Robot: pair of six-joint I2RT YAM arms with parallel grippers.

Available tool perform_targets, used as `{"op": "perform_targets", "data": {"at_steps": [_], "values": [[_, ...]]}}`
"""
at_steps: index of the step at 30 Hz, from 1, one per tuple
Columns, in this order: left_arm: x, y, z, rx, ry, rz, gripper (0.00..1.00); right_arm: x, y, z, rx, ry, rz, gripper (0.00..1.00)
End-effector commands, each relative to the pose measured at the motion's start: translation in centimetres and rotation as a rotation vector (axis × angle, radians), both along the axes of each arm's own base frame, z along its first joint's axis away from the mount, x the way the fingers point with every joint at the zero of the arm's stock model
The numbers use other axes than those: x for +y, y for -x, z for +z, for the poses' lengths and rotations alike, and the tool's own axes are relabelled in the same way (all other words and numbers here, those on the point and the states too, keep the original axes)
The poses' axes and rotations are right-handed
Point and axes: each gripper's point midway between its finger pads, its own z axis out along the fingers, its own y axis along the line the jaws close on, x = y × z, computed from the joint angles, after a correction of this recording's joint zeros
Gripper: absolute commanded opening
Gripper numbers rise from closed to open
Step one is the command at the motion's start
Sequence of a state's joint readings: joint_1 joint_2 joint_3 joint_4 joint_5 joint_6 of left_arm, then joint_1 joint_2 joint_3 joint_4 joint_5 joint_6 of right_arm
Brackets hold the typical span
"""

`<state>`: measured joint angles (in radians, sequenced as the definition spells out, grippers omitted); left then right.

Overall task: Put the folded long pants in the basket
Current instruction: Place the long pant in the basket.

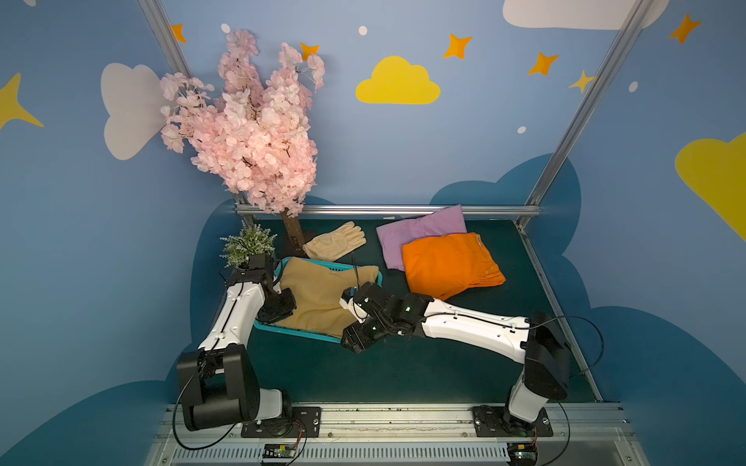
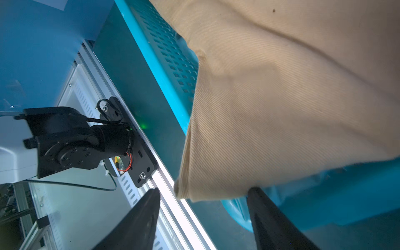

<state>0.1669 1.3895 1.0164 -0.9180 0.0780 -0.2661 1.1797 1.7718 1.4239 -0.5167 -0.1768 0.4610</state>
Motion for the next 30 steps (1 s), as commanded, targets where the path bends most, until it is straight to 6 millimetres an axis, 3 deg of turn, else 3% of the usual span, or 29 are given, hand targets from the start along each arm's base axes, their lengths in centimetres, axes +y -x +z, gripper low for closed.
{"op": "perform_targets", "data": {"at_steps": [1, 4, 7, 10, 12, 15, 23, 29, 30], "values": [[-0.1, 0.4, -0.4, 0.02, 0.0, -0.004, 0.23, 0.4, -0.2, -1.0, -0.049, 0.065, 0.036, 0.68], [-0.1, 0.4, -0.4, 0.02, -0.001, -0.004, 0.23, 0.9, -0.4, -1.6, -0.059, 0.106, 0.042, 0.63], [-0.1, 0.4, -0.4, 0.021, -0.004, -0.004, 0.23, 1.1, -0.6, -1.7, -0.065, 0.118, 0.037, 0.48], [0.0, 0.5, -0.4, 0.023, -0.007, -0.002, 0.23, 0.8, -0.9, -1.6, -0.079, 0.123, 0.026, 0.22], [0.0, 0.5, -0.5, 0.026, -0.01, -0.003, 0.23, 0.2, -0.9, -1.3, -0.087, 0.135, 0.023, 0.11], [0.1, 0.6, -0.5, 0.028, -0.013, -0.002, 0.23, -0.7, -0.6, -0.6, -0.097, 0.138, 0.039, 0.0], [0.5, 0.7, -0.4, 0.034, -0.037, 0.005, 0.24, -4.9, 0.3, 0.6, -0.118, 0.234, 0.087, 0.0], [-0.9, 0.3, 0.5, -0.011, 0.04, -0.011, 0.24, -6.2, 0.8, -1.9, -0.088, 0.327, 0.111, 0.04], [-1.2, 0.3, 0.9, -0.018, 0.059, -0.015, 0.24, -6.2, 0.8, -2.1, -0.082, 0.33, 0.109, 0.08]]}}
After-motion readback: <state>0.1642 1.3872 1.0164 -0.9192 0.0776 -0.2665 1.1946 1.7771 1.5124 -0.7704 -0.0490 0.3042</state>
